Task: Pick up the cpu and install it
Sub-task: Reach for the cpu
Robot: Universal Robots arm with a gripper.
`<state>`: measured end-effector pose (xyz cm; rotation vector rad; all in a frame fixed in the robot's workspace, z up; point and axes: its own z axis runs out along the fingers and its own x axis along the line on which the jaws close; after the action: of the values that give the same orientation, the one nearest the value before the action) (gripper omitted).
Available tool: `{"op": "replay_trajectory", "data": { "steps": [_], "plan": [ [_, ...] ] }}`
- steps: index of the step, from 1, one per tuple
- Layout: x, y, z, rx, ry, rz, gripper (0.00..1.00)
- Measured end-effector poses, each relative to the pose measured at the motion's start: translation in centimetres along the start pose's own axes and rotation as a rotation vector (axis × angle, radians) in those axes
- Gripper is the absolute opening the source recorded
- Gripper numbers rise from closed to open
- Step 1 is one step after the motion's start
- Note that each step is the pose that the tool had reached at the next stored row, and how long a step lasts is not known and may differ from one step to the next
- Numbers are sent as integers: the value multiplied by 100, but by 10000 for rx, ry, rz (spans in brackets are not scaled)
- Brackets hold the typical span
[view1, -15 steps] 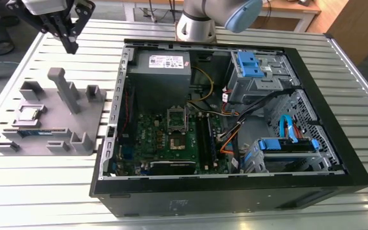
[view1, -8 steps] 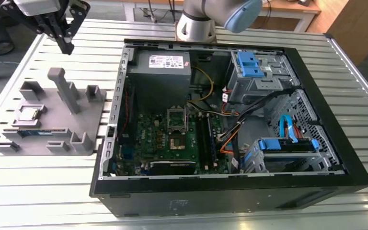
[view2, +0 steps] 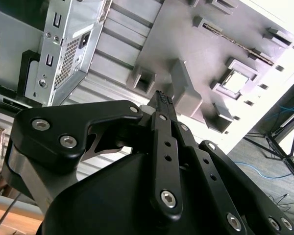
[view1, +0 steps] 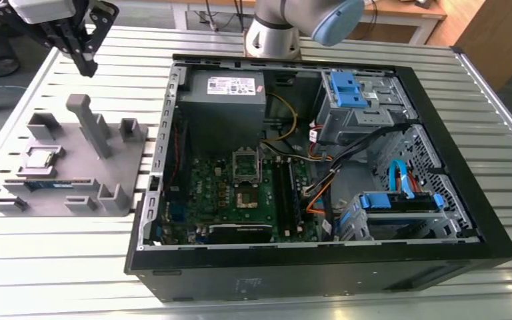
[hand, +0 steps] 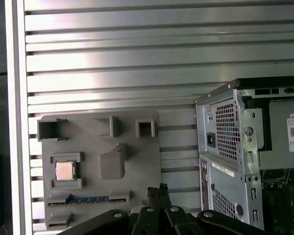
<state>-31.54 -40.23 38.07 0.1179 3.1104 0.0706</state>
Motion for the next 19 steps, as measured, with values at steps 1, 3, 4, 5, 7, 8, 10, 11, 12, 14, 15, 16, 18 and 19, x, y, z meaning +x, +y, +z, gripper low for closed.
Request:
{"op": "replay_trajectory", "data": {
  "steps": [1, 3, 4, 5, 7, 8, 10, 11, 12, 14, 15, 16, 18, 19],
  "plan": [
    [8, -2, 2, 0, -1, 0, 11],
    [23, -5, 4, 0, 0, 0, 11],
    [28, -6, 5, 0, -1, 0, 11],
    [29, -6, 6, 0, -1, -1, 11],
    [29, -6, 6, 0, -1, -2, 11],
    [30, -6, 6, 0, -1, -1, 11],
    [30, -6, 6, 1, 0, 0, 11],
    [31, -6, 6, 0, 0, 0, 11],
    [31, -6, 6, 1, 0, 0, 11],
    [31, -6, 7, 3, 40, 1, 11],
    [31, -6, 7, 10, 128, 5, 11],
    [31, -6, 9, 18, 243, 11, 11],
    [31, -6, 9, 24, 313, 14, 11],
    [31, -6, 10, 24, 313, 14, 11]
  ]
}}
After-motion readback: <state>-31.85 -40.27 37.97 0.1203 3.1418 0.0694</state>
